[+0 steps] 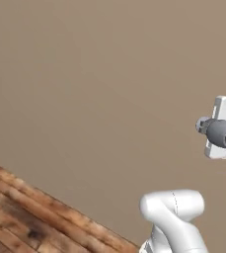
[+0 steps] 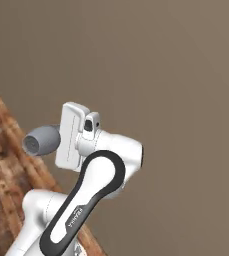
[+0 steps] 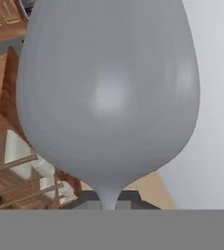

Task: Retrieve the wine glasses from the counter and place one next to each plate.

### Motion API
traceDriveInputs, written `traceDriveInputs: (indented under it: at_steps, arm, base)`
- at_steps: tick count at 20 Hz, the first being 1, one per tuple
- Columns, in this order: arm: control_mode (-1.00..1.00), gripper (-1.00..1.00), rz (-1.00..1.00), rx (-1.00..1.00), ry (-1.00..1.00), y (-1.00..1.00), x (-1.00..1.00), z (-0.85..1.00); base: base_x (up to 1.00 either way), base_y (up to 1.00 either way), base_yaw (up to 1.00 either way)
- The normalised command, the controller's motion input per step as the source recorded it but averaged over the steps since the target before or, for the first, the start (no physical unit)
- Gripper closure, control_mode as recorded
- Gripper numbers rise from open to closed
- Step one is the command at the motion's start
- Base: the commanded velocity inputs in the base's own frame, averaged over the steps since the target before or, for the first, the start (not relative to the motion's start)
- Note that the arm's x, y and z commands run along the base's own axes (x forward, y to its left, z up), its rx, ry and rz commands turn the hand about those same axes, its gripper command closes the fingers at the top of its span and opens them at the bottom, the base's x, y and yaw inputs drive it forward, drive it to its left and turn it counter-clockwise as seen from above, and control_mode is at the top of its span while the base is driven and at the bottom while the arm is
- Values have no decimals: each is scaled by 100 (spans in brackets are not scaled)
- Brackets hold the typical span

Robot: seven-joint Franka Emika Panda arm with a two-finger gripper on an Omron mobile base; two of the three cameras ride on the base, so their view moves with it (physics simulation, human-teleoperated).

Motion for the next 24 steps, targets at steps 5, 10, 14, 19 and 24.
traceDriveInputs:
  at_steps: [5, 10, 14, 19, 24]
  arm:
    - [100, 100, 0, 0, 0, 0, 0, 0]
    - [100, 100, 0, 0, 0, 0, 0, 0]
    - [100, 100, 0, 0, 0, 0, 0, 0]
    - [100, 100, 0, 0, 0, 0, 0, 0]
    - [100, 100, 0, 0, 0, 0, 0, 0]
  base:
    - [0, 0, 100]
    - [40, 0, 90]
    - [100, -26, 29]
    - [100, -42, 0]
    - [100, -20, 0]
